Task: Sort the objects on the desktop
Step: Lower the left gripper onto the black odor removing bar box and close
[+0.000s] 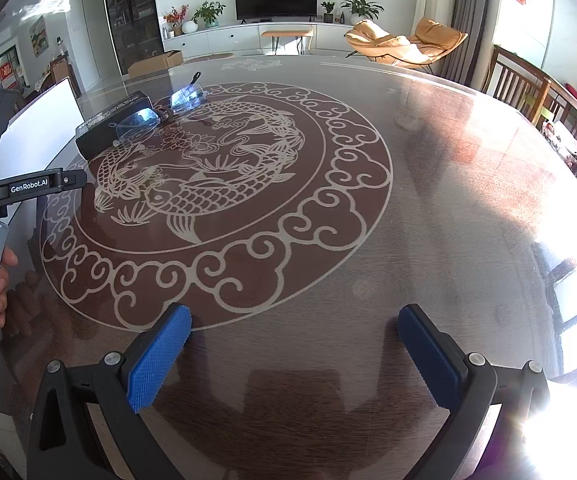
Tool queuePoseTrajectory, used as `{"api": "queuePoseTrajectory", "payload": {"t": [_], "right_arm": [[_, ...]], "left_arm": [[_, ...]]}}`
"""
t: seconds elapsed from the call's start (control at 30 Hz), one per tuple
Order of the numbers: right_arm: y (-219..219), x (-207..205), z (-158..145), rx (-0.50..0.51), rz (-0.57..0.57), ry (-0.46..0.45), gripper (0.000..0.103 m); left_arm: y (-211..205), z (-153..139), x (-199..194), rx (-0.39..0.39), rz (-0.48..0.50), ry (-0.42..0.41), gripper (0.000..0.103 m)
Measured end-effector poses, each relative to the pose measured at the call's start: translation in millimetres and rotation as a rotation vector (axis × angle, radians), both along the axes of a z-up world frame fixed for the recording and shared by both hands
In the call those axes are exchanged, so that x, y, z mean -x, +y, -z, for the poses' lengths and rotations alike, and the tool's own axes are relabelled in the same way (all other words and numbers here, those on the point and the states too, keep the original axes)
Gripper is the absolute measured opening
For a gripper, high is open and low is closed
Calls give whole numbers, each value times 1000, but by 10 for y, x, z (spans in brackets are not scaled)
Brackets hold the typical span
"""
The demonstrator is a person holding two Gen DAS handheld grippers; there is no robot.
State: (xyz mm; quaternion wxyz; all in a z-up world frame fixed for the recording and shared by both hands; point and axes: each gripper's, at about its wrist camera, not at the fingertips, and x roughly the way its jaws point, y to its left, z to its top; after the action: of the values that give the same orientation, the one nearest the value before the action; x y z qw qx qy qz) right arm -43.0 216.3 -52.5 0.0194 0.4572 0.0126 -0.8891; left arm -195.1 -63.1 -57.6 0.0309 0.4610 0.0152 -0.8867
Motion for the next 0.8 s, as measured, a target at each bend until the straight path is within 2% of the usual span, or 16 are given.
{"api": "queuePoseTrajectory", "payload": {"t": [0.23,0.33,0.57,0.67,0.8], "right_arm": [[-2,-2,-2,0,0,0,103],[-2,-2,-2,0,0,0,103],[-5,2,3,0,1,-1,103],[-6,3,4,0,1,-1,103],[-5,2,2,-1,1,-1,103]], "left_arm": [[-52,21,230,0,-29,1,103],[-24,23,326,1,-8,0,103],[142,-16,631,9,201,-2,103],[258,-52,733,48,279,14,103],[362,-90,809,76,332,27,103]]}}
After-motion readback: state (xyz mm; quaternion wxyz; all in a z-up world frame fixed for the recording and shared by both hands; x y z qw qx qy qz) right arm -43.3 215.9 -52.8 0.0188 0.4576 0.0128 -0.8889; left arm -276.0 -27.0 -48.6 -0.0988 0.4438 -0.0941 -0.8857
